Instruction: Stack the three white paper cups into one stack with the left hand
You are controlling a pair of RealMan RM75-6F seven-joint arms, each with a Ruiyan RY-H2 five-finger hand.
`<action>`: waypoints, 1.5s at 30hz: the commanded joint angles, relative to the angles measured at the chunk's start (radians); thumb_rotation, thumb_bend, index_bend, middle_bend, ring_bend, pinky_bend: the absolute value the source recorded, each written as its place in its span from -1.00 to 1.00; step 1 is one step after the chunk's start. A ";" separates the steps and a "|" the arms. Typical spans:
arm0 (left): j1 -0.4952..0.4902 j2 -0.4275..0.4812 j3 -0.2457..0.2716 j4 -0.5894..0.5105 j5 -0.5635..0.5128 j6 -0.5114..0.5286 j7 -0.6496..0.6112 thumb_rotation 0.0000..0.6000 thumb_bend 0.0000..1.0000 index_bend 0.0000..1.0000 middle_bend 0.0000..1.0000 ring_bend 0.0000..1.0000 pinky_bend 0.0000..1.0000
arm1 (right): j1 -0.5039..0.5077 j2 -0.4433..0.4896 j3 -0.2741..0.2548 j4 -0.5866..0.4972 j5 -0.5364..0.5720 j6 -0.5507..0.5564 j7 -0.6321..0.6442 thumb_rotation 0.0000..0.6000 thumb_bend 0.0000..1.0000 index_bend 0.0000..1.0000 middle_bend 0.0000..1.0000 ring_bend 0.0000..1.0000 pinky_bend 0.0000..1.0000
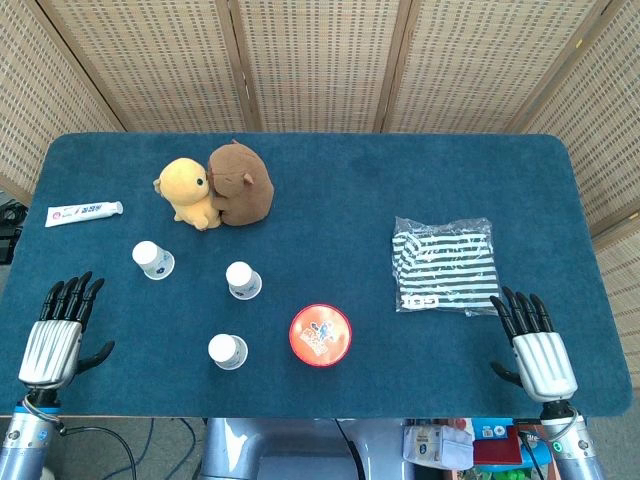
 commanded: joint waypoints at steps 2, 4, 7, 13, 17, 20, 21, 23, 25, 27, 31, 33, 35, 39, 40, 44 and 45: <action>0.000 -0.001 0.002 -0.001 0.004 0.001 0.003 1.00 -0.52 -1.00 -1.00 -1.00 -1.00 | -0.001 0.001 -0.001 0.000 0.001 0.000 0.000 1.00 -1.00 -1.00 -1.00 -1.00 -1.00; 0.000 -0.001 0.002 -0.002 0.005 0.001 0.002 1.00 -0.52 -1.00 -1.00 -1.00 -1.00 | -0.002 0.002 0.000 -0.001 0.002 0.001 0.001 1.00 -1.00 -1.00 -1.00 -1.00 -1.00; -0.001 0.000 0.002 -0.004 0.005 0.001 -0.001 1.00 -0.52 -1.00 -1.00 -1.00 -1.00 | -0.005 0.005 -0.001 -0.004 -0.001 0.009 0.005 1.00 -1.00 -1.00 -1.00 -1.00 -1.00; -0.003 0.000 0.003 -0.004 0.008 -0.001 -0.003 1.00 -0.52 -1.00 -1.00 -1.00 -1.00 | -0.004 0.004 0.000 -0.007 0.000 0.006 -0.001 1.00 -1.00 -1.00 -1.00 -1.00 -1.00; -0.004 0.001 0.002 -0.001 0.004 -0.006 -0.008 1.00 -0.52 -1.00 -1.00 -1.00 -1.00 | -0.004 0.002 -0.001 -0.008 0.001 0.003 -0.009 1.00 -1.00 -1.00 -1.00 -1.00 -1.00; -0.003 0.001 0.004 -0.003 0.005 -0.005 -0.008 1.00 -0.52 -1.00 -1.00 -1.00 -1.00 | -0.004 0.001 0.000 -0.009 -0.001 0.005 -0.009 1.00 -1.00 -1.00 -1.00 -1.00 -1.00; -0.003 0.001 0.004 -0.003 0.007 -0.004 -0.007 1.00 -0.52 -1.00 -1.00 -1.00 -1.00 | -0.004 0.002 0.000 -0.009 -0.001 0.005 -0.008 1.00 -1.00 -1.00 -1.00 -1.00 -1.00; -0.004 0.000 0.005 -0.006 0.009 -0.005 -0.005 1.00 -0.52 -1.00 -1.00 -1.00 -1.00 | -0.004 0.003 0.002 -0.007 0.004 0.003 -0.005 1.00 -1.00 -1.00 -1.00 -1.00 -1.00; -0.005 0.000 0.006 -0.008 0.009 -0.007 0.000 1.00 -0.52 -1.00 -1.00 -1.00 -1.00 | -0.004 0.004 0.002 -0.006 0.006 0.002 0.000 1.00 -1.00 -1.00 -1.00 -1.00 -1.00; -0.005 0.000 0.007 -0.013 0.012 -0.006 0.002 1.00 -0.52 -1.00 -1.00 -1.00 -1.00 | -0.005 0.006 0.003 -0.005 0.006 0.004 0.004 1.00 -1.00 -1.00 -1.00 -1.00 -1.00; -0.006 0.007 0.012 -0.030 0.017 -0.010 -0.004 1.00 -0.52 -1.00 -1.00 -1.00 -1.00 | -0.005 0.007 0.003 -0.003 0.007 0.003 0.008 1.00 -1.00 -1.00 -1.00 -1.00 -1.00; -0.009 0.012 0.015 -0.041 0.020 -0.016 -0.002 1.00 -0.52 -1.00 -1.00 -1.00 -1.00 | -0.004 0.006 0.003 -0.003 0.008 0.001 0.009 1.00 -1.00 -1.00 -1.00 -1.00 -1.00; -0.014 0.021 0.023 -0.058 0.025 -0.031 -0.004 1.00 -0.52 -1.00 -1.00 -1.00 -1.00 | -0.004 0.005 0.003 -0.002 0.009 0.000 0.008 1.00 -1.00 -1.00 -1.00 -1.00 -1.00; -0.031 0.049 0.038 -0.106 0.044 -0.065 0.013 1.00 -0.52 -0.97 -1.00 -1.00 -1.00 | -0.003 0.005 0.002 -0.004 0.005 0.000 0.008 1.00 -1.00 -1.00 -1.00 -1.00 -1.00; -0.037 0.058 0.043 -0.123 0.052 -0.075 0.022 1.00 -0.52 -0.94 -1.00 -1.00 -1.00 | -0.004 0.005 0.002 -0.004 0.006 0.000 0.009 1.00 -1.00 -1.00 -1.00 -1.00 -1.00; -0.065 0.092 0.061 -0.182 0.070 -0.132 0.054 1.00 -0.52 -0.77 -1.00 -1.00 -1.00 | -0.004 0.006 0.003 -0.005 0.007 0.001 0.013 1.00 -1.00 -1.00 -1.00 -1.00 -1.00; -0.070 0.098 0.062 -0.191 0.069 -0.142 0.060 1.00 -0.52 -0.74 -1.00 -1.00 -1.00 | -0.004 0.006 0.003 -0.005 0.007 0.001 0.014 1.00 -1.00 -1.00 -1.00 -1.00 -1.00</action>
